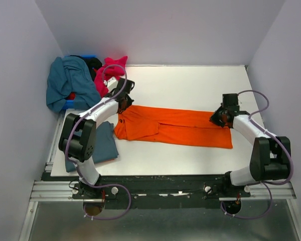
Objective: Fold and stack the t-shirts
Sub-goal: Rotate the tshirt 90 degrees
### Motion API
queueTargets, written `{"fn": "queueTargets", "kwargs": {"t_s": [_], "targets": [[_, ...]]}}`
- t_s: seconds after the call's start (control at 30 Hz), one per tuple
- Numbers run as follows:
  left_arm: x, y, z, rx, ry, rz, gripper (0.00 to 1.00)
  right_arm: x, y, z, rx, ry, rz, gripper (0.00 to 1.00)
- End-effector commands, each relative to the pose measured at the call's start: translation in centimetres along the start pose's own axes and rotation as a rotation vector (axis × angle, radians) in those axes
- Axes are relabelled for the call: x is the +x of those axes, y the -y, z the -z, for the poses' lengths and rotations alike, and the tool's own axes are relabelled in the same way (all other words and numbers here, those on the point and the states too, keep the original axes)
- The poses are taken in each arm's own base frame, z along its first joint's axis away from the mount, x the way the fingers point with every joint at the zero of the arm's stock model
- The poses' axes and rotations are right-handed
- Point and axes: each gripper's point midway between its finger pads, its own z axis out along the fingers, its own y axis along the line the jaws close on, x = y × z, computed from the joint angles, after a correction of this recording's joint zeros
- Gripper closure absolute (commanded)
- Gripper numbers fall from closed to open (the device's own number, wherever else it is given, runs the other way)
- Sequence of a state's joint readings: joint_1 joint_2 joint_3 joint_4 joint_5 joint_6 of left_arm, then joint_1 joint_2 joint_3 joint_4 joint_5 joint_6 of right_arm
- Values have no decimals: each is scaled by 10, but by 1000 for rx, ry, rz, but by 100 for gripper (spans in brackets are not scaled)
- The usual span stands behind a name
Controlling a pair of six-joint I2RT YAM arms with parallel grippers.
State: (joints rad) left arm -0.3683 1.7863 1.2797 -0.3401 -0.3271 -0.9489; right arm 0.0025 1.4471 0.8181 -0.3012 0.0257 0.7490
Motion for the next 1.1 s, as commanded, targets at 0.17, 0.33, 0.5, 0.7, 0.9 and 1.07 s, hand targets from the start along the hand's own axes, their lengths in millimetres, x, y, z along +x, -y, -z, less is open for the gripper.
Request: {"fn": "queueTargets", "kwargs": {"t_s": [0.17, 0.33, 0.5, 0.7, 0.9, 1.07], "targets": [[56, -53, -8, -123, -106, 149, 100, 60, 6, 16, 90, -105, 154, 99], [61, -52, -21, -141, -120, 154, 100, 72, 28, 22, 138, -103, 108, 99], [72, -59, -38, -190, -150, 179, 100, 81, 34, 7, 242, -189, 135, 99], [81, -56, -51, -204, -175, 187, 100, 90, 33, -2, 309, -219, 197, 99], [84, -42, -66, -192, -184, 190, 100, 107, 24, 1, 297, -256, 237, 99], [75, -18, -82, -158, -167, 166, 100, 132, 13, 8, 319, -304, 334, 99]]}}
